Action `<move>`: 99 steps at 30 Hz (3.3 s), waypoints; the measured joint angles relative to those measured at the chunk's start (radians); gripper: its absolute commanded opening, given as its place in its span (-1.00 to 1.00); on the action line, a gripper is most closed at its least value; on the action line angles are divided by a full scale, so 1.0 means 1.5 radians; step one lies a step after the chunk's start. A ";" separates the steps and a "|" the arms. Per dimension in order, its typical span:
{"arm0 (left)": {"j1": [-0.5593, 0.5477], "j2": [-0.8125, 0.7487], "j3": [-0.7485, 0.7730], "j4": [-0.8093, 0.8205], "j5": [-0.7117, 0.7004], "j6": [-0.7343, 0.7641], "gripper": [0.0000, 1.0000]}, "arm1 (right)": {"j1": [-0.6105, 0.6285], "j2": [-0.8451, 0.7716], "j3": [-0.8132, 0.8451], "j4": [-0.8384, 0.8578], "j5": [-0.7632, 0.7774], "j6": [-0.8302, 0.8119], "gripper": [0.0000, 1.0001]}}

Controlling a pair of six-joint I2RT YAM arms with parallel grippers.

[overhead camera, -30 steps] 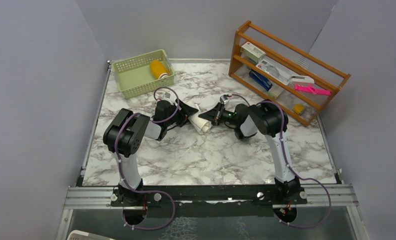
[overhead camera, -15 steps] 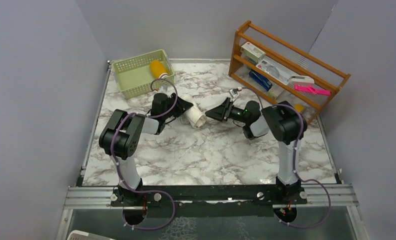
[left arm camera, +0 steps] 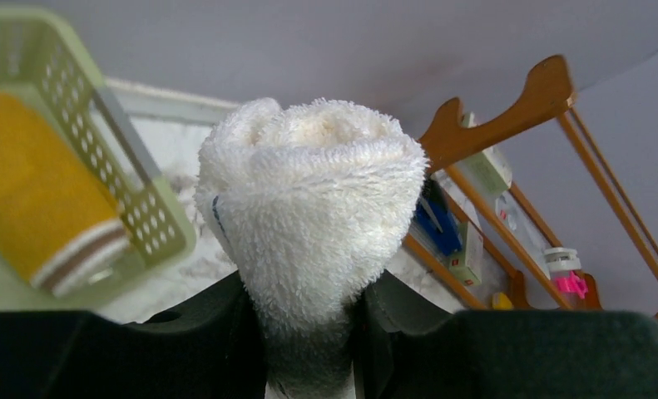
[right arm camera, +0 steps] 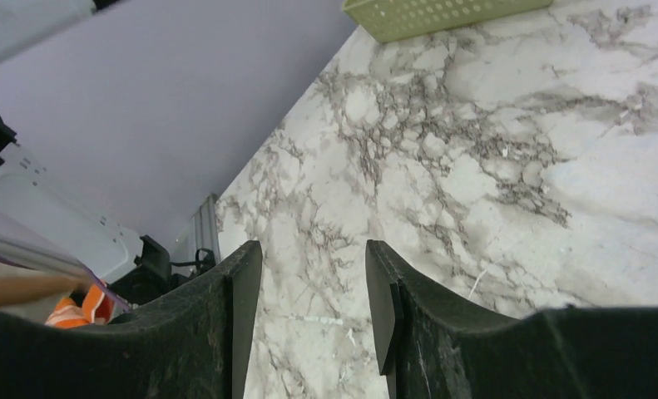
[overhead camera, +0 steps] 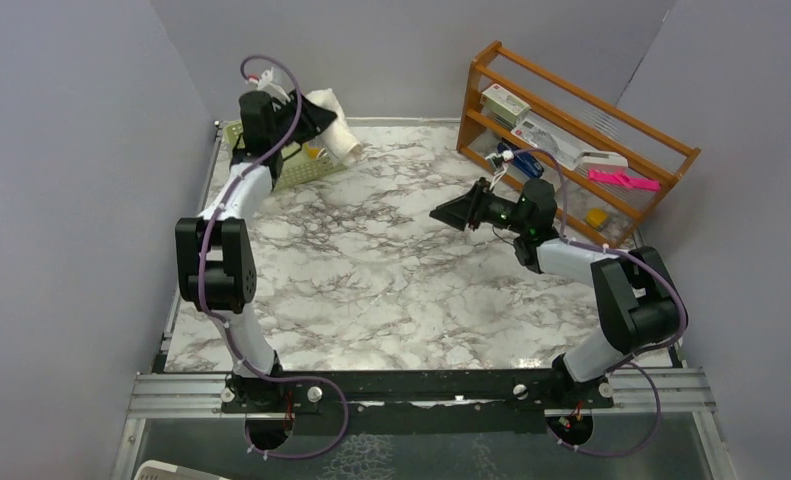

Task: Roll the towels
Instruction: Place the towel in the bin, then reset both arms

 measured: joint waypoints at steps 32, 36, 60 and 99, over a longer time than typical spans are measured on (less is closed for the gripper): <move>0.188 0.512 0.531 -0.226 0.211 0.018 0.10 | 0.001 -0.066 -0.122 -0.093 -0.037 -0.063 -0.08; 0.188 0.534 0.572 -0.275 0.201 0.038 0.98 | 0.001 -0.067 -0.122 -0.097 -0.038 -0.068 -0.08; 0.193 0.350 0.586 -0.572 -0.072 0.219 0.98 | 0.001 -0.156 -0.085 -0.231 -0.008 -0.116 0.93; 0.019 -0.677 -0.479 -0.270 -0.086 0.273 0.98 | 0.002 -0.450 -0.043 -0.635 0.456 -0.177 1.00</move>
